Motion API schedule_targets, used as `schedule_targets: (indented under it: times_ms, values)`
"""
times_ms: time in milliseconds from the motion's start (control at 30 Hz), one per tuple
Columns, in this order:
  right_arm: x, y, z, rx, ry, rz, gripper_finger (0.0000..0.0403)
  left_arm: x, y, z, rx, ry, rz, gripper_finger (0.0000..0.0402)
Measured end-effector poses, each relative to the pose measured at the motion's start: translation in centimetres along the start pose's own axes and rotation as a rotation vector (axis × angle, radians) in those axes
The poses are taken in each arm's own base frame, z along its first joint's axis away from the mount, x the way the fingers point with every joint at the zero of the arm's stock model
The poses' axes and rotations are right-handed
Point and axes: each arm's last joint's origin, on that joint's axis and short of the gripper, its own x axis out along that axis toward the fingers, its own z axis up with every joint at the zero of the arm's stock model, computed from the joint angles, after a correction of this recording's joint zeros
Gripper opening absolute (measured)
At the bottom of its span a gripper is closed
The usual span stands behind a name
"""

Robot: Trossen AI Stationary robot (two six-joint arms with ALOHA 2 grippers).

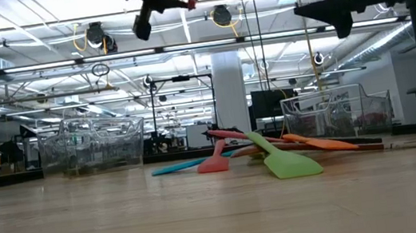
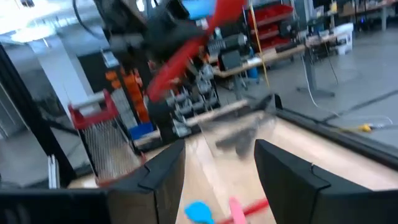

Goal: Pick & Place Kitchen Items
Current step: Put the red serving spoon into the top right transparent bin

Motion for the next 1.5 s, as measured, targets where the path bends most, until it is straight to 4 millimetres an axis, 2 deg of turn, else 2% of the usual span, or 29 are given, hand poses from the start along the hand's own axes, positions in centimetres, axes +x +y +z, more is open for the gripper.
schedule_targets:
  times_ms: [400, 667, 900, 1267, 1500]
  values:
    - [2.0, 0.3, -0.2, 0.021, -0.092, 0.0, 0.0185, 5.0, -4.0, 0.0, 0.28, -0.029, -0.019, 0.0017]
    - [3.3, 0.0, -0.1, -0.021, -0.075, -0.086, 0.0185, 7.5, -5.1, -1.5, 0.442, -0.017, -0.013, 0.0017]
    - [4.6, -0.2, 0.6, -0.051, -0.069, -0.093, 0.0197, 8.1, -4.8, -2.1, 0.465, -0.011, 0.002, 0.0017]
    - [8.1, 0.5, 2.2, -0.036, -0.014, -0.08, 0.028, 8.1, -4.8, -2.0, 0.527, -0.034, 0.029, 0.0017]
    - [10.1, 0.4, 2.6, -0.042, 0.013, -0.106, 0.0289, 8.0, -4.9, -2.1, 0.526, -0.033, 0.026, 0.0017]
